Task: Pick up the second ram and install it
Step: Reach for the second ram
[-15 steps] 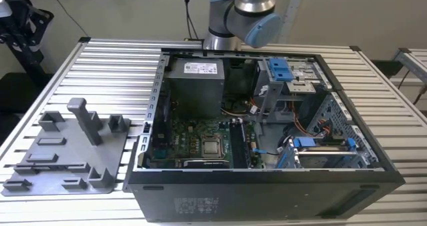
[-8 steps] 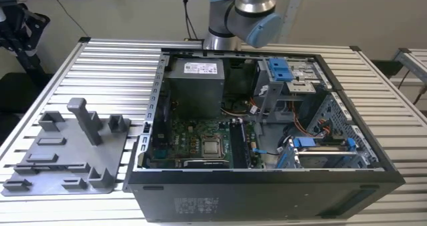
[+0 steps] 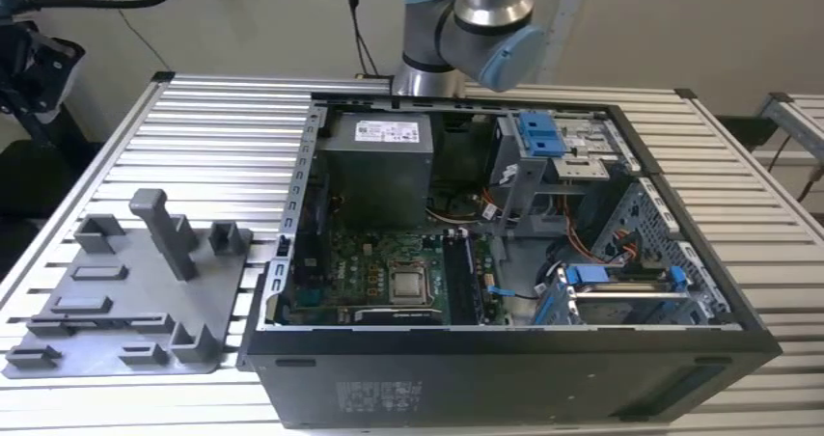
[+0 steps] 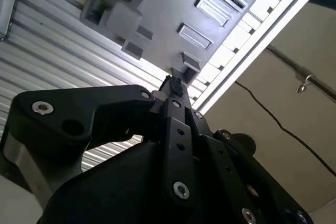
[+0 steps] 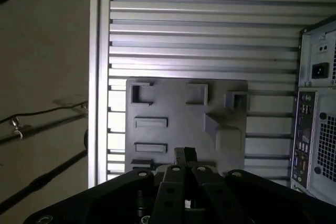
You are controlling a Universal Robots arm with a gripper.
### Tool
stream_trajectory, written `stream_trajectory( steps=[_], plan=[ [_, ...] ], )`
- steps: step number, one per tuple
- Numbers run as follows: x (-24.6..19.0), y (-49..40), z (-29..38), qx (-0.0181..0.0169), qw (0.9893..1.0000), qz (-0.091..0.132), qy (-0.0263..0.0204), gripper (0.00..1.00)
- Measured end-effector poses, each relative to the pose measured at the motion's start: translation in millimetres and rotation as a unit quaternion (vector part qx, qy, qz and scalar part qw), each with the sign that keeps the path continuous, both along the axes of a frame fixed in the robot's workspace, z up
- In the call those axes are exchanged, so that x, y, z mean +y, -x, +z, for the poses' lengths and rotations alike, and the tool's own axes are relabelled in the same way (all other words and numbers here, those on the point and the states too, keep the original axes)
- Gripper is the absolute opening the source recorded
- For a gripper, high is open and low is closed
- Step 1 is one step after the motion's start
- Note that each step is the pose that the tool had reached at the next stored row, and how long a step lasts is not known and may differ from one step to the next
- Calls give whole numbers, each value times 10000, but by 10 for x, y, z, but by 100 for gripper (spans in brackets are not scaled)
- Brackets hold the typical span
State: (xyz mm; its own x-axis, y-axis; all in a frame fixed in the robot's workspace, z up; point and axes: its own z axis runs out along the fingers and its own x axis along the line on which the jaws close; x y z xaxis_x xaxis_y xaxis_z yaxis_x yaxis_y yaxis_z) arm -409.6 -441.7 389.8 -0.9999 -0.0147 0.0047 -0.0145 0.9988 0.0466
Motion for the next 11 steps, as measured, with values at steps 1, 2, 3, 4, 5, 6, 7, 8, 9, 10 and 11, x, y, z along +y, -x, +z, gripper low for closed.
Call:
stream_trajectory(
  steps=[1,2,3,4,5,6,7,8,9,10,11],
  plan=[
    [-28,0,-1,0,10000,0,0,11],
    [-57,0,-2,0,10000,0,0,11],
    [-85,0,-3,0,10000,0,0,11],
    [-113,0,-3,0,10000,-1,0,11],
    [-140,0,-3,0,10000,0,0,11],
    [-169,0,-4,0,10000,0,0,11],
    [-199,0,-5,0,10000,0,0,11],
    [-222,0,-6,0,10000,0,0,11],
    [-247,0,-6,0,10000,0,0,11],
    [-272,0,-7,0,10000,0,0,11],
    [-297,1,-7,0,10000,0,0,11]
  ],
)
